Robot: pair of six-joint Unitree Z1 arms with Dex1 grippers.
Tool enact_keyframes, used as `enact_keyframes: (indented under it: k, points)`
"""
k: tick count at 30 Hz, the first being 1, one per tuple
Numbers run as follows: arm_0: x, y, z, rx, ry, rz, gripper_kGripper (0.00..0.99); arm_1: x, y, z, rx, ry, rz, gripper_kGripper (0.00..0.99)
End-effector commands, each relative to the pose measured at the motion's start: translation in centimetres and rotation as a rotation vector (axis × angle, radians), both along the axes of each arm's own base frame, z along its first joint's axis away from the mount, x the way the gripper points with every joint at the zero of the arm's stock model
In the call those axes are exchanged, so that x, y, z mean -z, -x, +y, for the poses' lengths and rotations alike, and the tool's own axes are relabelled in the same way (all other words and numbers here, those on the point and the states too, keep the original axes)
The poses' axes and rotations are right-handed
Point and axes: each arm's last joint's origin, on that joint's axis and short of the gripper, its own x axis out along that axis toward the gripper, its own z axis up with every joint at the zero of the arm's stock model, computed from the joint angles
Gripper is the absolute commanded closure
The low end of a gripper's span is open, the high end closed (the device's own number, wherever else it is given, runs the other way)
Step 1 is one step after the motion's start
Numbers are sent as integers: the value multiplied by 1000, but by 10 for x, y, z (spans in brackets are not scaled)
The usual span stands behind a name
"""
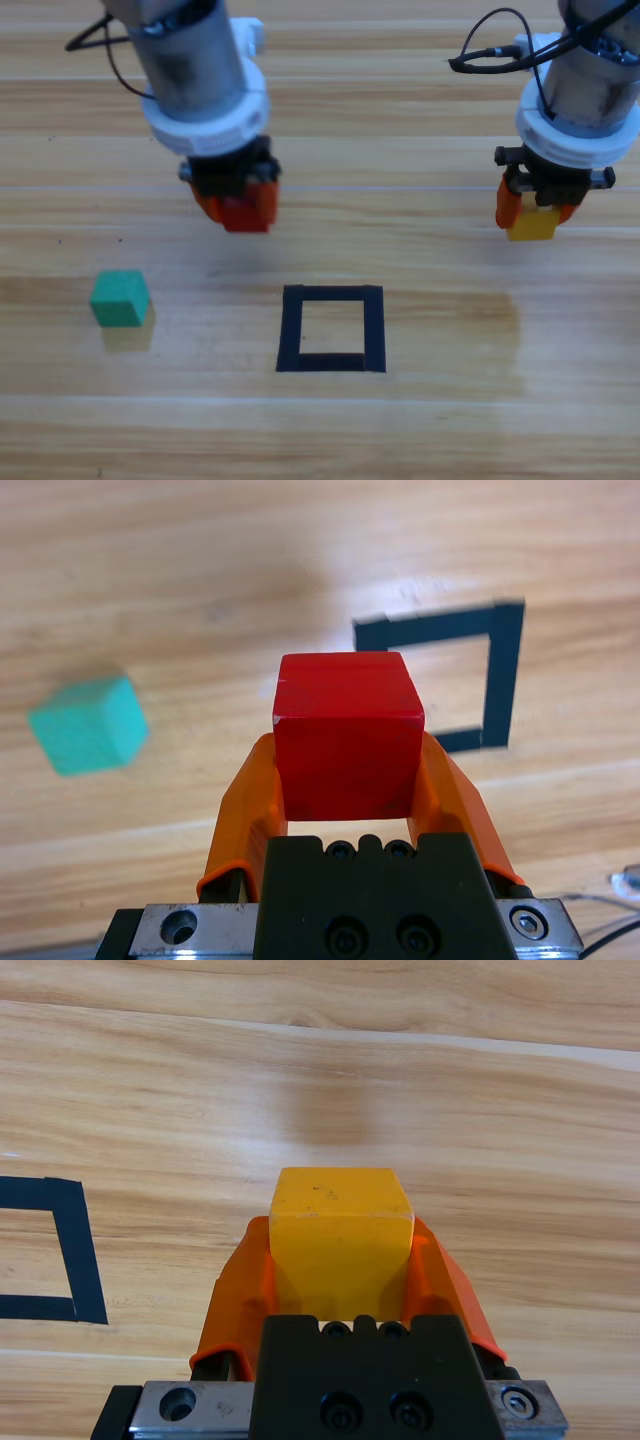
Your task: Stack the blocks in the rectangular block: red at the bottom, yellow in the middle, green on top
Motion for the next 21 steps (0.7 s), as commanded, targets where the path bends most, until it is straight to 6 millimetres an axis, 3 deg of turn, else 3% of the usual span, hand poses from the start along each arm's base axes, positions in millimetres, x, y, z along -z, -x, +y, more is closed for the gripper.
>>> enact_keyframes:
  k: [1,8,21]
  points:
    - [14,43,-44,30,-61,15,956,11,8,10,-28,8,18,990]
    - [21,61,-67,-4,-69,2,955,12,7,11,-30,3,18,990]
    - [68,49,-93,19,-80,126,950,16,6,12,-34,-1,20,990]
